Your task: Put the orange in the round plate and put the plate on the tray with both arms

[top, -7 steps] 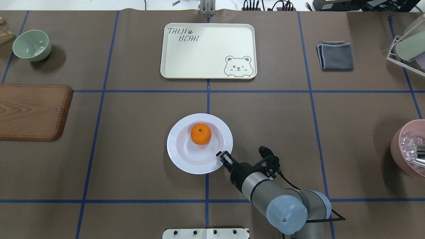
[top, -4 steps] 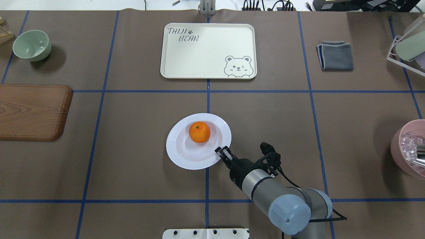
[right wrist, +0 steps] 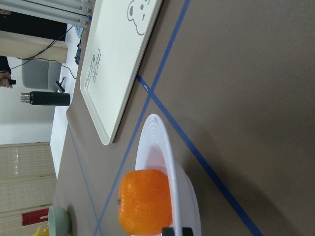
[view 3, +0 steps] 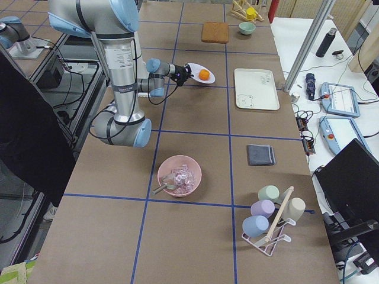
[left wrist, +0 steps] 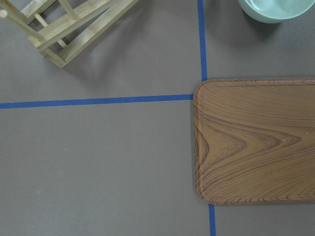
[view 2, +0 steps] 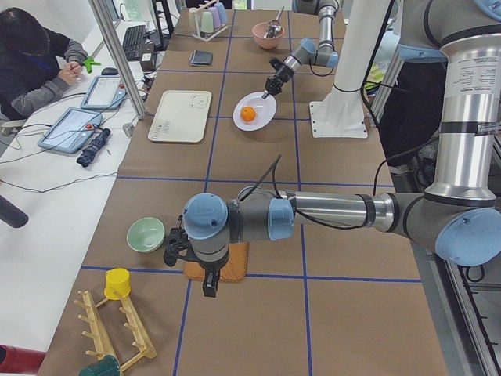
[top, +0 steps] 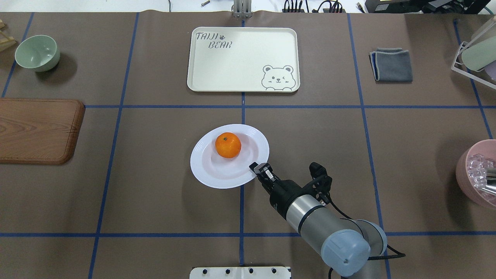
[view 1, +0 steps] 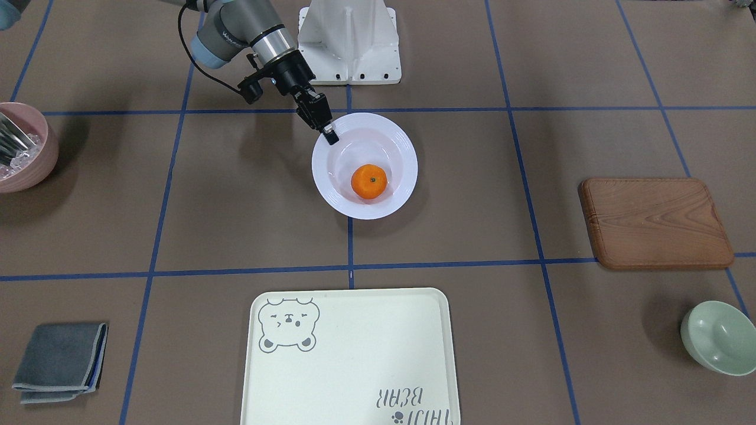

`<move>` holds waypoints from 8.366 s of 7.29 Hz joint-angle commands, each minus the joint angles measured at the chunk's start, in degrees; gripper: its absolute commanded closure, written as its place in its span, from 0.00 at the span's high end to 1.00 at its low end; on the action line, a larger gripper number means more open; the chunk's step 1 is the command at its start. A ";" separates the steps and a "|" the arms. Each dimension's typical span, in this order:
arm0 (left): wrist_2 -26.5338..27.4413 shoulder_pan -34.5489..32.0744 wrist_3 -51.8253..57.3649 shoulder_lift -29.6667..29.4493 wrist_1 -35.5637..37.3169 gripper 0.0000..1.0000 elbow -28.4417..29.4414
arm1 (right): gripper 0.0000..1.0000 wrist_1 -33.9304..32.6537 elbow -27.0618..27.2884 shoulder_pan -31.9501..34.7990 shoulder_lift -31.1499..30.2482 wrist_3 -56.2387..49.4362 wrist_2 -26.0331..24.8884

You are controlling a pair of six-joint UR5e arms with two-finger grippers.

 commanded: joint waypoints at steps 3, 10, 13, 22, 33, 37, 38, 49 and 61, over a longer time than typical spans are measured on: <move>-0.07 0.00 0.00 0.00 0.00 0.98 -0.03 | 0.00 2.48 -0.03 2.85 1.57 0.34 -3.48; -0.07 0.09 0.00 0.00 0.00 0.98 -0.12 | 0.00 -17.30 -28.10 19.55 26.86 20.27 -5.35; -0.07 0.18 -0.17 -0.26 0.00 0.98 -0.12 | 0.00 -17.47 -41.54 21.14 33.98 23.89 -5.43; -0.07 0.26 -0.09 -0.44 0.00 0.98 -0.12 | 0.43 -17.56 -50.39 21.14 38.85 24.60 -5.26; -0.07 0.44 -3.40 -0.26 0.09 0.98 -2.74 | 1.00 -41.59 -21.59 24.47 30.68 -20.25 21.86; -0.07 1.14 -4.31 0.18 -1.14 0.98 -3.81 | 1.00 -44.09 0.27 42.09 6.92 -58.02 52.14; -0.07 1.14 -4.22 0.18 -1.23 0.98 -3.81 | 1.00 -49.15 3.54 49.02 4.07 -66.81 58.48; 0.02 1.14 -3.78 0.26 -2.11 0.98 -3.55 | 1.00 -62.46 8.59 85.57 -32.26 -141.95 74.55; -0.07 1.14 -3.78 1.05 -2.20 0.98 -3.55 | 1.00 -61.95 4.27 85.74 -31.91 -141.69 71.21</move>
